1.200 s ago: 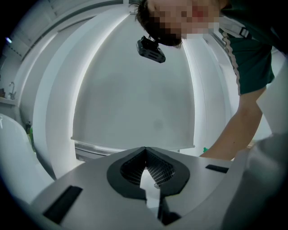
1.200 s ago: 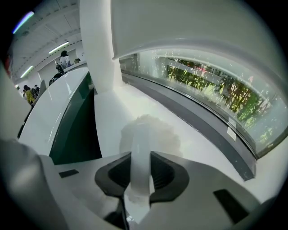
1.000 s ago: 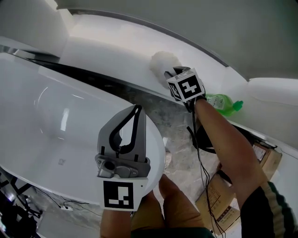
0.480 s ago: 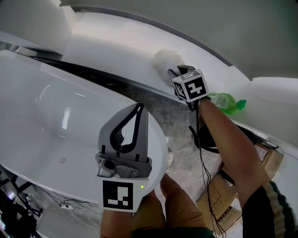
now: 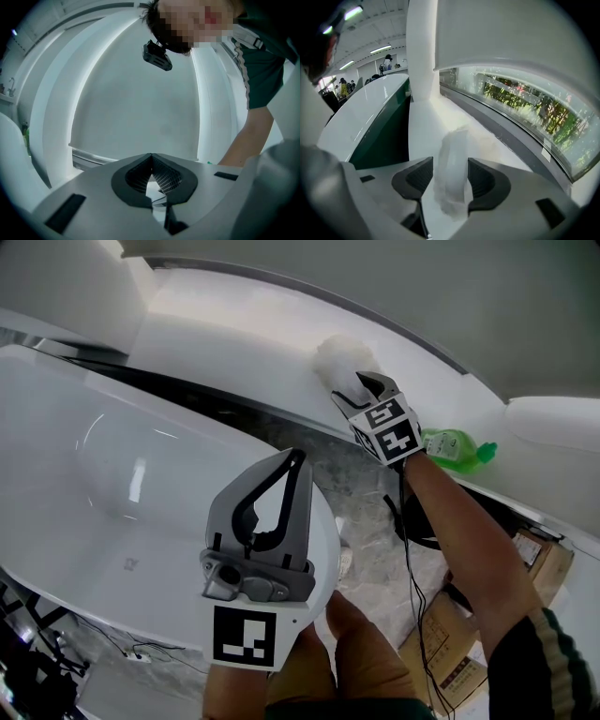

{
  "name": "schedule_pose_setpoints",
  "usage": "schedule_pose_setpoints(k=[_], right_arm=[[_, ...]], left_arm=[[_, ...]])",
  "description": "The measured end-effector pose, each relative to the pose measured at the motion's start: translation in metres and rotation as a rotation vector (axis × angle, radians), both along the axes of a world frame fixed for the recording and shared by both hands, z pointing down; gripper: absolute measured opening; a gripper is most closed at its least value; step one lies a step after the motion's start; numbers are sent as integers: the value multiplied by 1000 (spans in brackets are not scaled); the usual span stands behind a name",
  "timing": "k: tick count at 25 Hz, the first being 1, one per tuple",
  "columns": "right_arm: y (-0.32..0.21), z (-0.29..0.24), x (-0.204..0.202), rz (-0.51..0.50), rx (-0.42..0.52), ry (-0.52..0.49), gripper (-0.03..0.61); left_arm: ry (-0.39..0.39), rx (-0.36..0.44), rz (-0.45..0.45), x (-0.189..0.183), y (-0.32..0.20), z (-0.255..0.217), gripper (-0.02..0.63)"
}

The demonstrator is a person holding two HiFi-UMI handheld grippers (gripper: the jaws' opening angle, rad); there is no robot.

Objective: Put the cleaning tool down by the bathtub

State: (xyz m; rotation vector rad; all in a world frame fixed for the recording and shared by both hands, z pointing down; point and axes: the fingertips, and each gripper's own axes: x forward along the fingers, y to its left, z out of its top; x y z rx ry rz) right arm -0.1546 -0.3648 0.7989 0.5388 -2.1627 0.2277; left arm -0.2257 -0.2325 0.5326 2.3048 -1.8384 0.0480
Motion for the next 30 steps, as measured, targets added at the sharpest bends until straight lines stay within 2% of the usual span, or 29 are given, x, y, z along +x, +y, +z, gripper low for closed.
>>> schedule_pose_setpoints(k=[4,11,20,30], right_arm=[[4,-4,2,19,-78,-76,224],[-16,-13,17,51,16,-46,224],[-26,-19,31,118,42,-70,224],[-15,-24,26,75,62,-129,224]], left_arm=[[-3,-7,-1,0,-1,3,6],[-3,-13,-2,6,-7,4,6],[-11,-28,2,14,-10,8,6],[-23,-45,-5,21,-20,17,6]])
